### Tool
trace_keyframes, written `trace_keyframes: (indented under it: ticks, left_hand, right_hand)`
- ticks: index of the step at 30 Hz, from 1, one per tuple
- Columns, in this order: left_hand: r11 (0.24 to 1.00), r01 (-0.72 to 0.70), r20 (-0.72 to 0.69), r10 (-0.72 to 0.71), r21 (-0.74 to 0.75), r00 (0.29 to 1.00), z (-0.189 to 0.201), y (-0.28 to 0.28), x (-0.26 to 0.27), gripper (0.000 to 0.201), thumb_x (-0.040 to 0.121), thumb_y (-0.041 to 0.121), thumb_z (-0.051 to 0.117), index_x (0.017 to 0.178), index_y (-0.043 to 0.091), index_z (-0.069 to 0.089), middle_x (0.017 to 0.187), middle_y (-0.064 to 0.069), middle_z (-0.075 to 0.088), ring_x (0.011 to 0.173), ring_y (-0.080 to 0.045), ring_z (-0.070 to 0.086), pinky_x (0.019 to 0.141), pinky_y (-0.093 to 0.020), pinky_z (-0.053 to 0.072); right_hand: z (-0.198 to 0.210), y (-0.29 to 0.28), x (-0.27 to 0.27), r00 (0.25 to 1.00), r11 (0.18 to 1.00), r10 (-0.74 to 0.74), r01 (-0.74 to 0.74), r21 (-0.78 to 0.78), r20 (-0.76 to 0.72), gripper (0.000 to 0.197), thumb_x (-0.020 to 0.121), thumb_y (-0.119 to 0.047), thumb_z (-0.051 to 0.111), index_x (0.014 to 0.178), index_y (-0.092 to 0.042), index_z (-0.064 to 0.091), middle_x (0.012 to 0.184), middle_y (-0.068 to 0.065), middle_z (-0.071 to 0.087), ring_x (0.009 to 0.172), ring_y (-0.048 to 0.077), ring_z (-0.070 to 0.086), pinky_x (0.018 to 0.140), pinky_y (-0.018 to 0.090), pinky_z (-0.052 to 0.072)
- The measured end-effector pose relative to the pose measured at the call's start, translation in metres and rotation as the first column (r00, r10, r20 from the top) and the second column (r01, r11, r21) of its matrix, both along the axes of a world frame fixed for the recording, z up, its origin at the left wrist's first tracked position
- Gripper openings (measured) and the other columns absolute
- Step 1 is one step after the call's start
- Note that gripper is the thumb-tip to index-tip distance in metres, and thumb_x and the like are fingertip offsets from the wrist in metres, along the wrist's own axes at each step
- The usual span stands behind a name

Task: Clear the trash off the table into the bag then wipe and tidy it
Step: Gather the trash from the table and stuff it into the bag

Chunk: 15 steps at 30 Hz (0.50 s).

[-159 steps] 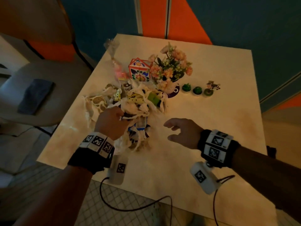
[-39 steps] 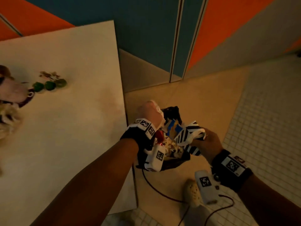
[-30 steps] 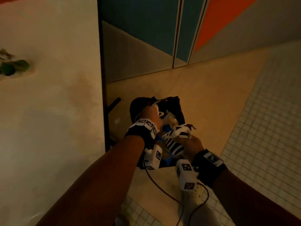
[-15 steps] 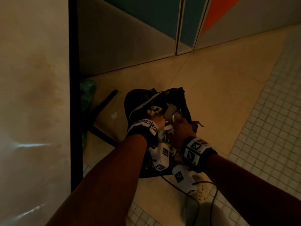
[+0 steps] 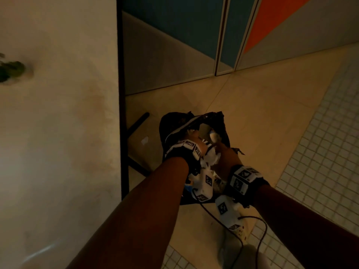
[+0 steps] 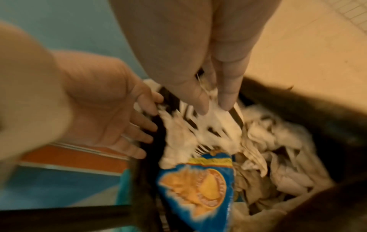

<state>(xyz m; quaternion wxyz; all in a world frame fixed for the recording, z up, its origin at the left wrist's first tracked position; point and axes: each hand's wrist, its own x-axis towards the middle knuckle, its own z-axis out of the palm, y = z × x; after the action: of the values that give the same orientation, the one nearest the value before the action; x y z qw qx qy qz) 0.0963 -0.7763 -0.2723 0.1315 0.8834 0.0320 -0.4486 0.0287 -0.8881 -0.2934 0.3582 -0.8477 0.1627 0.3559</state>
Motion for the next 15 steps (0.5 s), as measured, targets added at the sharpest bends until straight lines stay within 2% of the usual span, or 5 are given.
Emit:
trace_keyframes:
  ticks: [4, 6, 8, 12, 15]
  left_hand:
    - [0.997, 0.005, 0.067, 0.0, -0.078, 0.998, 0.046, -0.004, 0.001, 0.052, 0.095, 0.03, 0.045, 0.143, 0.012, 0.035, 0.144, -0.011, 0.04, 0.132, -0.031, 0.041, 0.102, -0.036, 0.038]
    - [0.995, 0.03, 0.113, -0.019, -0.097, 0.993, 0.075, -0.005, 0.007, 0.022, 0.095, 0.024, 0.045, 0.107, 0.017, 0.062, 0.108, -0.006, 0.061, 0.097, -0.022, 0.06, 0.079, -0.028, 0.041]
    - [0.993, 0.028, 0.142, -0.011, -0.119, 0.99, 0.105, -0.004, 0.015, 0.026, 0.094, 0.029, 0.042, 0.076, 0.016, 0.055, 0.087, -0.004, 0.058, 0.069, -0.017, 0.051, 0.069, -0.028, 0.041]
    - [0.955, 0.013, 0.26, 0.067, -0.295, 0.963, 0.195, 0.015, 0.012, 0.029, 0.092, 0.015, 0.048, 0.115, 0.005, 0.063, 0.12, -0.01, 0.061, 0.103, -0.024, 0.058, 0.087, -0.032, 0.045]
    - [0.896, 0.013, 0.367, 0.168, -0.443, 0.915, 0.253, 0.053, 0.0, 0.031, 0.089, 0.014, 0.053, 0.117, 0.015, 0.064, 0.123, -0.002, 0.062, 0.114, -0.019, 0.057, 0.096, -0.026, 0.043]
  right_hand:
    - [0.042, -0.008, -0.011, 0.999, 0.999, -0.029, 0.029, -0.014, 0.014, 0.073, 0.088, -0.002, 0.053, 0.15, -0.025, 0.023, 0.148, 0.01, 0.04, 0.124, 0.036, 0.05, 0.09, 0.039, 0.05]
    - [0.067, -0.011, -0.015, 0.997, 0.998, -0.066, 0.067, -0.015, 0.05, 0.063, 0.089, -0.005, 0.051, 0.146, -0.024, 0.032, 0.147, 0.008, 0.041, 0.119, 0.035, 0.053, 0.092, 0.039, 0.052]
    - [0.095, -0.011, -0.016, 0.991, 0.996, -0.086, 0.088, -0.015, 0.099, 0.052, 0.091, -0.01, 0.053, 0.14, -0.022, 0.04, 0.141, 0.01, 0.045, 0.108, 0.033, 0.057, 0.085, 0.04, 0.053]
    - [0.158, 0.0, -0.011, 0.981, 0.995, -0.098, 0.093, 0.034, 0.168, 0.038, 0.092, -0.022, 0.059, 0.129, -0.023, 0.051, 0.122, 0.004, 0.053, 0.094, 0.03, 0.057, 0.072, 0.034, 0.044]
    - [0.206, 0.02, -0.003, 0.961, 0.993, -0.068, 0.04, 0.11, 0.267, 0.025, 0.092, -0.018, 0.06, 0.117, -0.017, 0.059, 0.111, -0.001, 0.059, 0.091, 0.022, 0.057, 0.077, 0.034, 0.044]
